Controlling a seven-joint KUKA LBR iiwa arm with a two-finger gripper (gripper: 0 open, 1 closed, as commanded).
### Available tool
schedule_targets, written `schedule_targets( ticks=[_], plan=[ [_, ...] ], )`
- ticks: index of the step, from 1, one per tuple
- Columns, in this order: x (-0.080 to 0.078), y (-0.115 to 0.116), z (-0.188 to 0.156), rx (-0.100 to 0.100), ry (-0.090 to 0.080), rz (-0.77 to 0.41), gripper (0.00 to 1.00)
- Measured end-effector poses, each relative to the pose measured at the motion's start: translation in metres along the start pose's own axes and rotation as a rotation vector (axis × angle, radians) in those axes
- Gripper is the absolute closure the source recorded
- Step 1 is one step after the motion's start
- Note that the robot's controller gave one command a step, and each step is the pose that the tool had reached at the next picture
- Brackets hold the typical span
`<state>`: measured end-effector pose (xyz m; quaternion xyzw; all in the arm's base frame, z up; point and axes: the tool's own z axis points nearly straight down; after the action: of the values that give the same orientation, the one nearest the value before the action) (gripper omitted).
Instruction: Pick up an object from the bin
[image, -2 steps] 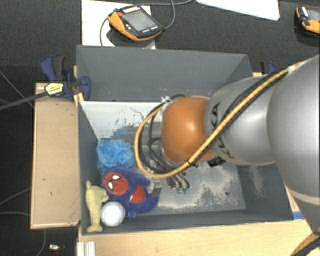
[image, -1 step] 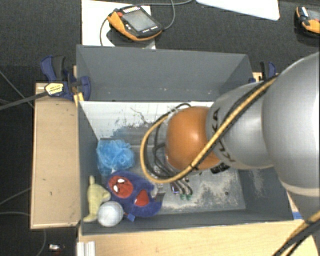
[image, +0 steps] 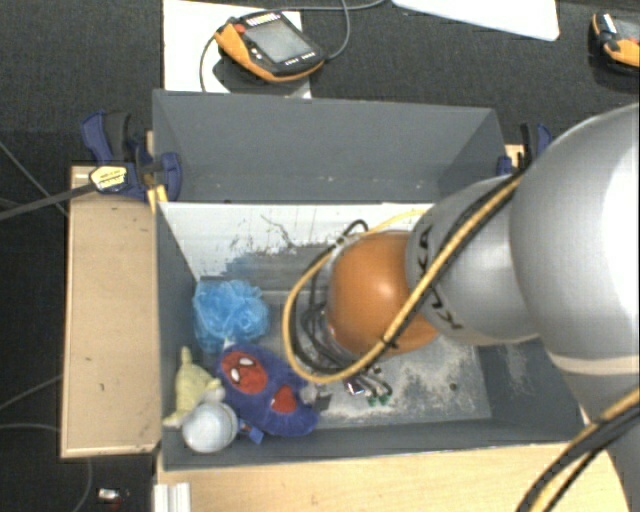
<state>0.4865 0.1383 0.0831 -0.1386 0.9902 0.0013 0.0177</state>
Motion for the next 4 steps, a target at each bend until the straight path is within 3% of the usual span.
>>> schedule_targets(
  ticks=[1,2,3,4],
  plan=[
    [-0.003,0.018,0.006,0.006,0.007,0.229,1.0],
    [0.006,-0.002,0.007,-0.004,-0.006,0.228,1.0],
    [0.005,-0.014,0.009,0.0,0.001,0.256,1.0],
    [-0.012,0.014,0.01,-0.003,-0.015,0.312,1.0]
  ],
)
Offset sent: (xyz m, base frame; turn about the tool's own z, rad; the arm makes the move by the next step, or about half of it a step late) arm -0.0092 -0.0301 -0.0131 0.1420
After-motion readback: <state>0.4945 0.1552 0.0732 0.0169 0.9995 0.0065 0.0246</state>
